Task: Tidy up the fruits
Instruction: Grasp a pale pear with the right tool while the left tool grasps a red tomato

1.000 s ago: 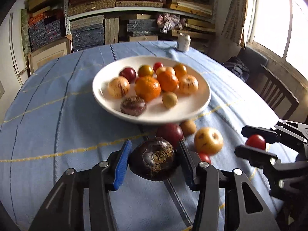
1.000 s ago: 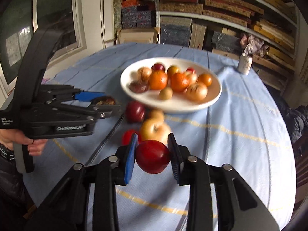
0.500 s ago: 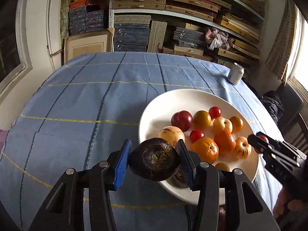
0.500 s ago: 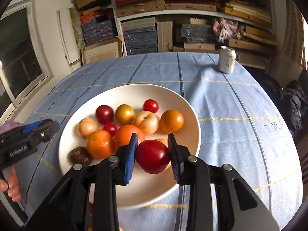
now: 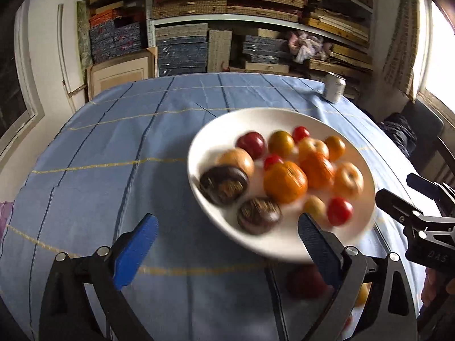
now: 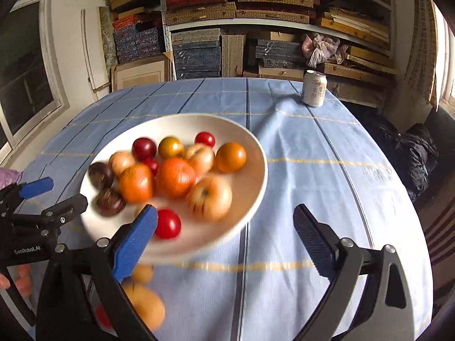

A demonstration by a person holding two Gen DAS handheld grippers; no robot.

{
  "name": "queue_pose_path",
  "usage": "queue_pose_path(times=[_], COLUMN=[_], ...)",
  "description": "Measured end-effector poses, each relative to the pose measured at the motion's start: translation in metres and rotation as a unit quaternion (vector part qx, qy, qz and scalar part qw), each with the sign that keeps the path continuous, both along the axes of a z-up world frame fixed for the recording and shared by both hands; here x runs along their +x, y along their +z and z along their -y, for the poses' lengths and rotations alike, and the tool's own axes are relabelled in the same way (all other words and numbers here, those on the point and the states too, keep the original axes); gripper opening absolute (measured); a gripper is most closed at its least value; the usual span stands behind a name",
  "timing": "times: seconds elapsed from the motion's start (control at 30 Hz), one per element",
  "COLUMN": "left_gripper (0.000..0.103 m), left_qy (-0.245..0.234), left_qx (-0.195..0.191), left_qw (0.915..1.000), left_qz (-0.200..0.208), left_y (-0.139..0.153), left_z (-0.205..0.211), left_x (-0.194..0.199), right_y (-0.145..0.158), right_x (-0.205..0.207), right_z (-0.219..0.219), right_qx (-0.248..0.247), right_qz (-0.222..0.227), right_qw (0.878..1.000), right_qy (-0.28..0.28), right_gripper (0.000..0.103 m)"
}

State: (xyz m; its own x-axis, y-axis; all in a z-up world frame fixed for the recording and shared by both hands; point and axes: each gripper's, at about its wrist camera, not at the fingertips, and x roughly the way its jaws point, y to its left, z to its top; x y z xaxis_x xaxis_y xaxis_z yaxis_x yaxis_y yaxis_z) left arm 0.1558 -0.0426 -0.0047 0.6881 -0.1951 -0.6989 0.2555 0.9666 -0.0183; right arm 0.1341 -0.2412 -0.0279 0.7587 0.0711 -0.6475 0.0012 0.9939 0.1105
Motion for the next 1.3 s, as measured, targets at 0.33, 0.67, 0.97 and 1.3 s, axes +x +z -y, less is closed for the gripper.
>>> queue_pose_path(times=[0.33,0.67,0.97,1.3], left_gripper=[0.100,0.100,0.100,0.099], left_qy=[-0.045,-0.152,-0.129,-0.104], left_qx=[0.011,-0.038,-0.002,-0.039], left_qw=[0.9987,0.9850,0.9891,0.9916], left_qz=[-0.021,-0.073,-0.071,-0.066], left_y=[-0.036,-0.048,-0.049,-0.046], left_z=[0.013,0.018,0.025,-0.014], left_x=[-0.031,-0.004,-0.002,-0.057], right_y=[-0.033,-0.037,-0.043,-0.046], right_x=[-0.052,-0.042,-0.054,-0.057], right_z=[-0.036,-0.027,-0.029,-0.041], right_qx=[0.008,0.058,0.053,0.030], right_qz=[-0.024,-0.081,-0.089,-0.080], right_qw=[0.996,0.988,0.982,0.983], right_qy=[0.087,0.122,0.160,0.163], right_gripper=[0.094,0.094,0.094,0.094])
